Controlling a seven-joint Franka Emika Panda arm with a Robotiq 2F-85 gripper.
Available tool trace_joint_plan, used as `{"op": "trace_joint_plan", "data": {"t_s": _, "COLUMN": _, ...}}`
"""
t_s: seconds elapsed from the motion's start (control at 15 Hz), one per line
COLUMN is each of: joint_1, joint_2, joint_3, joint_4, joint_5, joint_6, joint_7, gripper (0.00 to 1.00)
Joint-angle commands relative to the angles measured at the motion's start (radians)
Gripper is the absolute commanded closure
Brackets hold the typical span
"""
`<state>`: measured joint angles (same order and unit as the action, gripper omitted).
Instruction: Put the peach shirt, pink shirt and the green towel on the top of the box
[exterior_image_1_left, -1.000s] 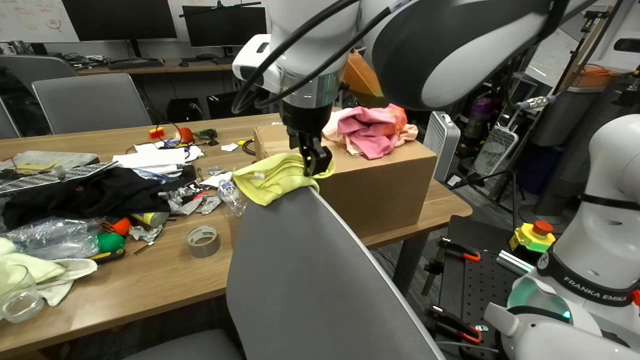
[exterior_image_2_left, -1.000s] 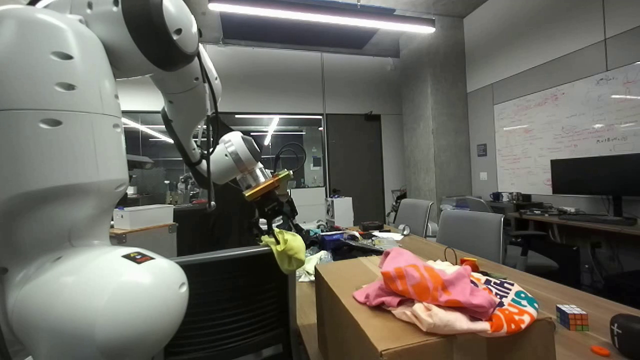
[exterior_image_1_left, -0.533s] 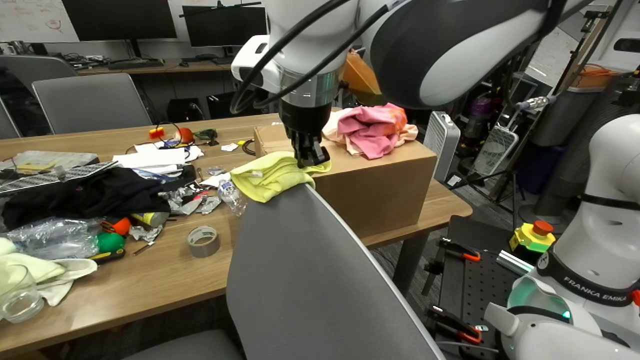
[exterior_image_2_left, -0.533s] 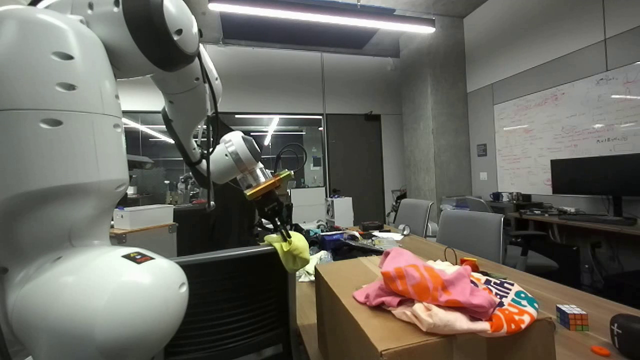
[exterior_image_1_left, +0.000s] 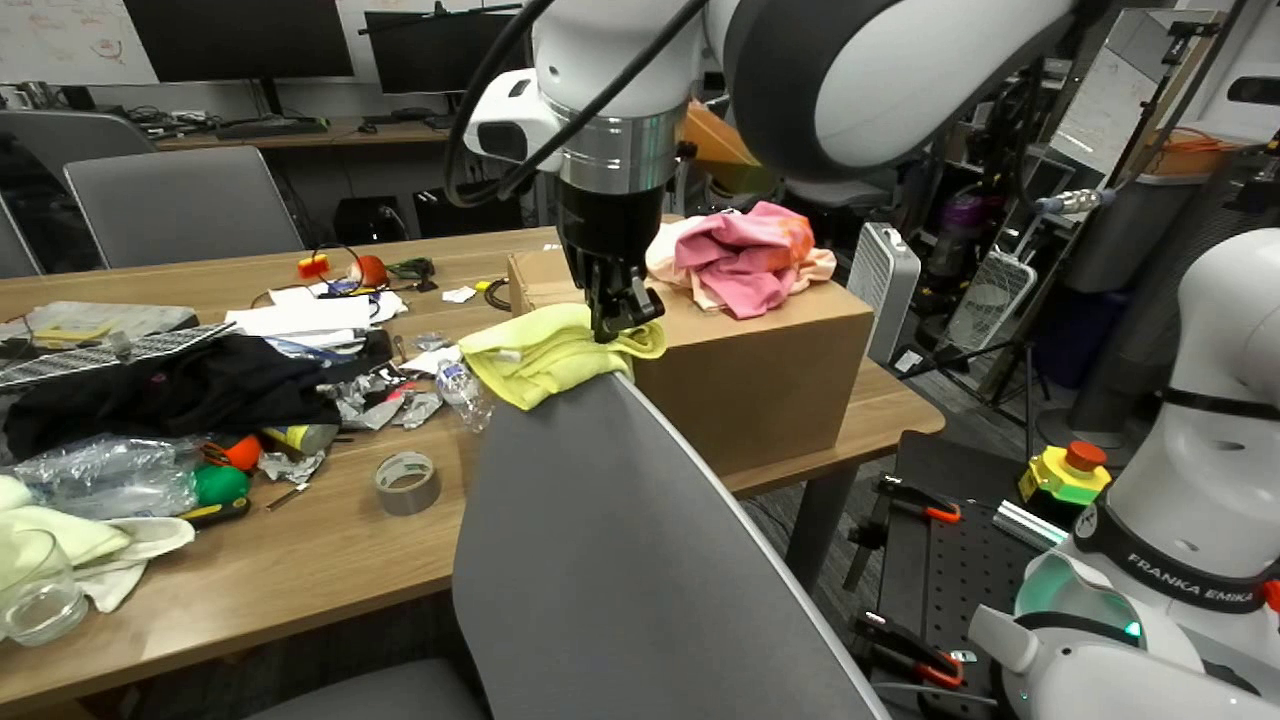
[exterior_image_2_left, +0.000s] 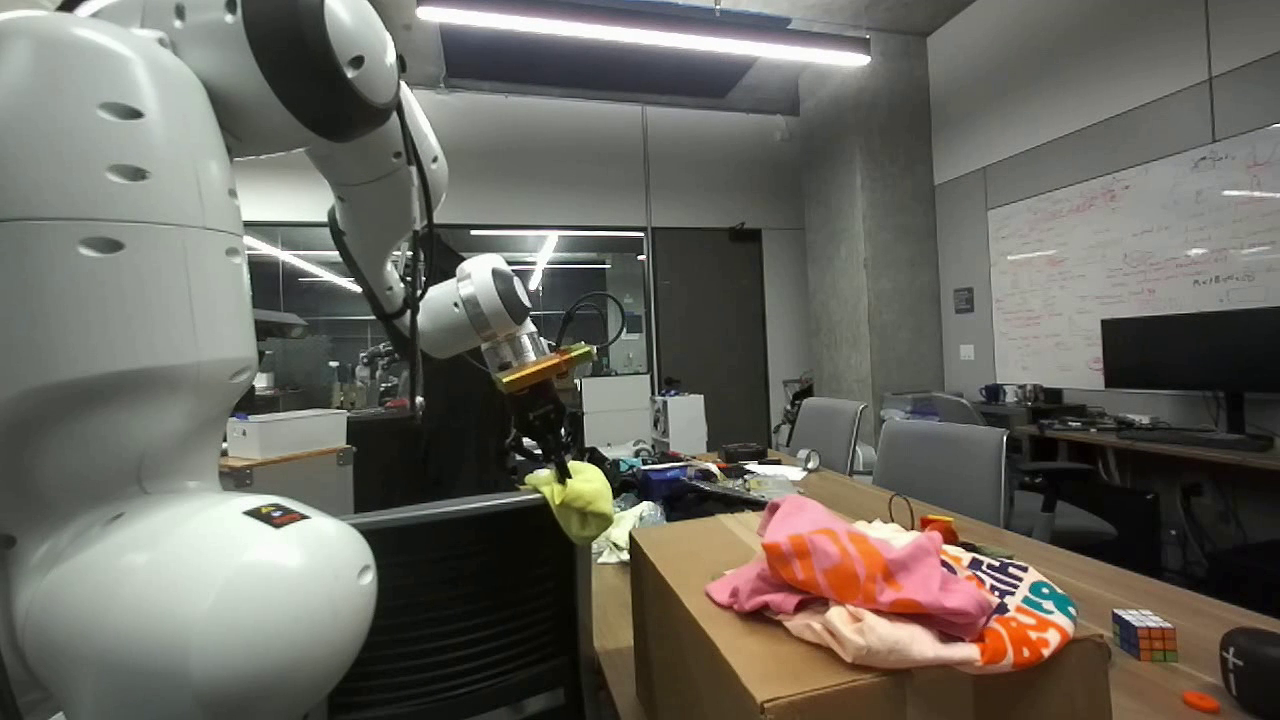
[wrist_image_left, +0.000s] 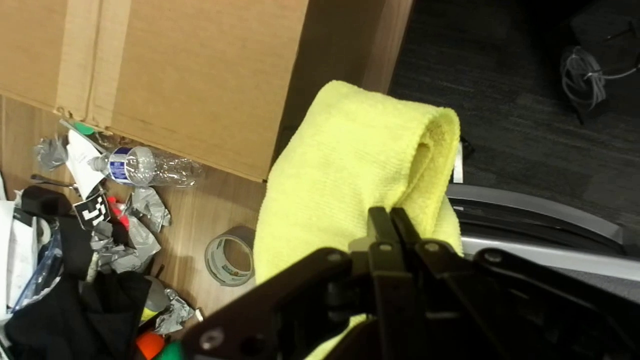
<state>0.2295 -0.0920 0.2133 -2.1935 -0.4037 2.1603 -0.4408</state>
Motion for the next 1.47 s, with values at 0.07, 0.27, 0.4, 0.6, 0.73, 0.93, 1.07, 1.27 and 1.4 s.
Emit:
{"op": "trace_joint_plan", "data": {"t_s": 0.07, "joint_1": -0.012, "joint_2": -0.053, "joint_3": -0.002, "joint_4": -0.002, "joint_5": -0.019, "joint_6": 0.037, "joint_7": 0.113, "gripper": 0.99}}
{"op": "trace_joint_plan", "data": {"t_s": 0.27, "joint_1": -0.027, "joint_2": -0.131, "joint_3": -0.013, "joint_4": -0.010, "joint_5": -0.009, "joint_6": 0.048, "joint_7": 0.207, "gripper": 0.99}}
{"op": "trace_joint_plan", "data": {"t_s": 0.4, "joint_1": -0.039, "joint_2": -0.181, "joint_3": -0.021, "joint_4": -0.008, "joint_5": -0.004, "joint_6": 0.040, "joint_7": 0.262, "gripper": 0.99}}
{"op": "trace_joint_plan", "data": {"t_s": 0.6, "joint_1": -0.072, "joint_2": -0.256, "joint_3": -0.040, "joint_4": -0.006, "joint_5": -0.001, "joint_6": 0.035, "joint_7": 0.336, "gripper": 0.99}}
{"op": "trace_joint_plan", "data": {"t_s": 0.73, "joint_1": -0.099, "joint_2": -0.294, "joint_3": -0.045, "joint_4": -0.004, "joint_5": -0.016, "joint_6": 0.043, "joint_7": 0.398, "gripper": 0.99}}
{"op": "trace_joint_plan", "data": {"t_s": 0.93, "joint_1": -0.156, "joint_2": -0.332, "joint_3": -0.037, "joint_4": 0.001, "joint_5": -0.059, "joint_6": 0.055, "joint_7": 0.506, "gripper": 0.99}}
{"op": "trace_joint_plan", "data": {"t_s": 1.07, "joint_1": -0.201, "joint_2": -0.339, "joint_3": -0.021, "joint_4": 0.014, "joint_5": -0.118, "joint_6": 0.039, "joint_7": 0.590, "gripper": 0.99}}
{"op": "trace_joint_plan", "data": {"t_s": 1.27, "joint_1": -0.263, "joint_2": -0.328, "joint_3": 0.008, "joint_4": 0.031, "joint_5": -0.223, "joint_6": -0.009, "joint_7": 0.728, "gripper": 0.99}}
{"op": "trace_joint_plan", "data": {"t_s": 1.4, "joint_1": -0.286, "joint_2": -0.299, "joint_3": 0.013, "joint_4": 0.065, "joint_5": -0.267, "joint_6": -0.066, "joint_7": 0.790, "gripper": 0.99}}
